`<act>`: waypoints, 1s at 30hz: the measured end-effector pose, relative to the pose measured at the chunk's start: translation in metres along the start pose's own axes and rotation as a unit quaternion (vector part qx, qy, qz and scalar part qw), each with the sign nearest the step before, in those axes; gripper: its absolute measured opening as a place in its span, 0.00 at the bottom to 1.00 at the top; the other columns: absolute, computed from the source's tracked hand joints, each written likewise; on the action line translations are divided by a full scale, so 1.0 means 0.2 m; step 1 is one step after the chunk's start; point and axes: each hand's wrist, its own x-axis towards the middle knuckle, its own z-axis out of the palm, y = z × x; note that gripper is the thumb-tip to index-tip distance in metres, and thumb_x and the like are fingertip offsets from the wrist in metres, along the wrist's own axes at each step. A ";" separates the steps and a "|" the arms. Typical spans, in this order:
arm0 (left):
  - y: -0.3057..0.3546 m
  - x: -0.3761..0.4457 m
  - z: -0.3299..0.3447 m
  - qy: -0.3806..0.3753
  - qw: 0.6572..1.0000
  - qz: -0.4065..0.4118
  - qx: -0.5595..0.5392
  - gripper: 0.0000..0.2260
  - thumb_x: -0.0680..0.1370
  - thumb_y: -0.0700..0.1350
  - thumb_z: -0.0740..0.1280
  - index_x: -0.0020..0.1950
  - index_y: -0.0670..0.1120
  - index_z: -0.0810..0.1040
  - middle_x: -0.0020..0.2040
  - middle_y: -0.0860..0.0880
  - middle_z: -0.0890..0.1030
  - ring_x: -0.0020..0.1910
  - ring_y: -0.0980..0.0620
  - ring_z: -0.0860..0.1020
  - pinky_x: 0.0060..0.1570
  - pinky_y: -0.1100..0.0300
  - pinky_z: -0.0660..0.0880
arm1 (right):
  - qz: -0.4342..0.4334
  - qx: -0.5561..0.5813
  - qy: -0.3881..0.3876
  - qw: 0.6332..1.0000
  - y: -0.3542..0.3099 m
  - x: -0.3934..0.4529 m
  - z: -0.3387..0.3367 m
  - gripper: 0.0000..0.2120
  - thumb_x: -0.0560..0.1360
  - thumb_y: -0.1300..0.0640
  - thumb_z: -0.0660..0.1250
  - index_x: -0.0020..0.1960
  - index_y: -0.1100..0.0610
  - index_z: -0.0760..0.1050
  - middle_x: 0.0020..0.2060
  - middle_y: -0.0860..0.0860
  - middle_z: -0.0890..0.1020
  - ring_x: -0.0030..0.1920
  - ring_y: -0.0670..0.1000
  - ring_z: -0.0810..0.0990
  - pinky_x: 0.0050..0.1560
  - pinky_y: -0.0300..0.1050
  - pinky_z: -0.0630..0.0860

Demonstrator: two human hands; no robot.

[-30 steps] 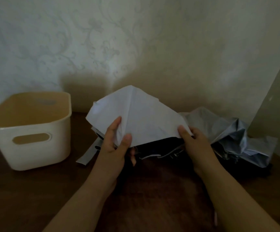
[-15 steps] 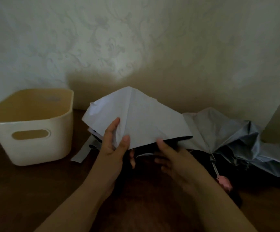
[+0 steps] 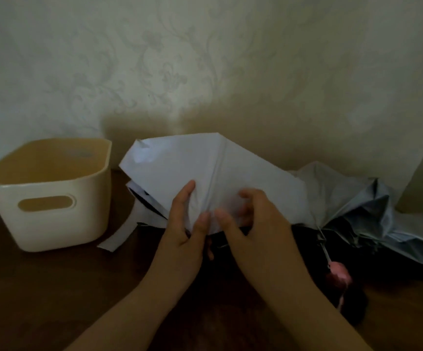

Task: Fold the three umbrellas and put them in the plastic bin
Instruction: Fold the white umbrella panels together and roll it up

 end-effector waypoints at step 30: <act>-0.06 -0.03 0.06 -0.116 0.992 -0.029 0.032 0.26 0.78 0.51 0.56 0.68 0.68 0.45 0.55 0.77 0.56 0.47 0.89 0.62 0.44 0.85 0.62 | 0.105 0.373 0.030 0.921 0.08 0.02 0.06 0.20 0.67 0.59 0.76 0.54 0.45 0.75 0.49 0.44 0.83 0.48 0.40 0.82 0.42 0.32 0.78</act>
